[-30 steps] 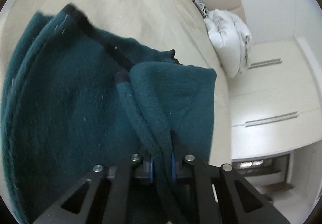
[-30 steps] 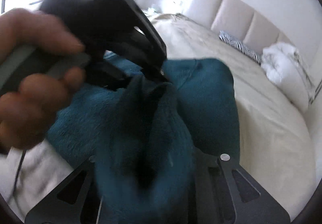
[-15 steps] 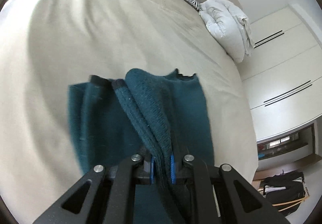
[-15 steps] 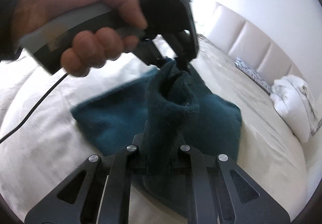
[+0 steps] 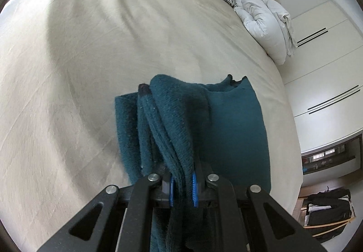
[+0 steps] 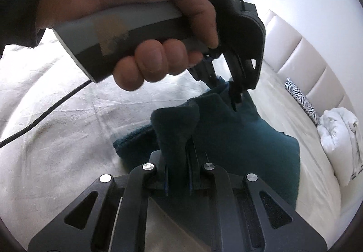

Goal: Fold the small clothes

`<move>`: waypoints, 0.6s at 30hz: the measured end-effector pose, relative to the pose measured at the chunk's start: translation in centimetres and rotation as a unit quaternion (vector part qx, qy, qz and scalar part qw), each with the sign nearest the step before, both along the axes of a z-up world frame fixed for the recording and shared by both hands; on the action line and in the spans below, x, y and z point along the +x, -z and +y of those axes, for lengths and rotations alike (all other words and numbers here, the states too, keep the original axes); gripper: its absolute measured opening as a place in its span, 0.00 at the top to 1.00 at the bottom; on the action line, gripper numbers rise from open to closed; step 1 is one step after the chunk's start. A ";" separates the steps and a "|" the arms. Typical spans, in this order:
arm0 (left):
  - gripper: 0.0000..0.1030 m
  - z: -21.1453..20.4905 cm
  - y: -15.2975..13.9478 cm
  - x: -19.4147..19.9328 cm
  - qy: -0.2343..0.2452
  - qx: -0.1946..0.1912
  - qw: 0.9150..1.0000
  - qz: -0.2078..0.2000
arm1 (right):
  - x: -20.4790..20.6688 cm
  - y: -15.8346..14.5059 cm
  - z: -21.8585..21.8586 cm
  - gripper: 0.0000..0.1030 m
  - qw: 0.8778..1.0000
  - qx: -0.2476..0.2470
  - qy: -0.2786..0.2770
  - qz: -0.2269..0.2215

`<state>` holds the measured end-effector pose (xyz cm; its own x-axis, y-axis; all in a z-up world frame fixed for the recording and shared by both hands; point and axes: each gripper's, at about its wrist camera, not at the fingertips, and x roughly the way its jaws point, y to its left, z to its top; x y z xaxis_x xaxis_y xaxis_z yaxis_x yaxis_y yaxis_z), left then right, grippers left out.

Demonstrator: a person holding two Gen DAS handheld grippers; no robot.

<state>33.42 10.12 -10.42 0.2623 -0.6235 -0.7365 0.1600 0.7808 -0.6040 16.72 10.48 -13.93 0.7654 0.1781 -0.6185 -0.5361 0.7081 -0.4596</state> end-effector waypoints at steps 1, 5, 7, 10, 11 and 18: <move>0.88 0.3 0.3 -0.2 -0.003 -0.006 1.000 0.002 | 0.4 0.4 0.2 0.86 1.000 0.000 -0.004 0.006; 0.87 1.7 1.0 -1.0 -0.018 -0.036 0.999 0.002 | 0.2 -0.3 -0.1 0.85 0.998 0.042 -0.002 0.037; 0.83 2.2 1.0 -1.0 -0.026 -0.040 0.999 0.003 | -0.2 -1.1 -0.5 0.80 0.997 0.059 -0.005 0.053; 0.81 3.0 0.2 -1.1 -0.042 -0.036 0.998 -0.007 | -1.3 -2.7 -2.3 0.78 0.992 0.096 -0.018 0.084; 0.81 3.3 -0.1 -1.2 -0.047 -0.031 0.998 -0.010 | -1.8 -3.6 -3.3 0.78 0.987 0.126 -0.017 0.102; 0.76 3.5 -6.3 -5.2 -0.073 0.076 0.987 -0.123 | 0.0 -7.7 -14.7 0.78 0.921 0.339 0.050 0.186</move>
<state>28.23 13.61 -4.11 0.5234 -0.4533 -0.7215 0.1658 0.8848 -0.4356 16.68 -4.23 -6.19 0.5559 0.5608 -0.6136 -0.4844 0.8184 0.3090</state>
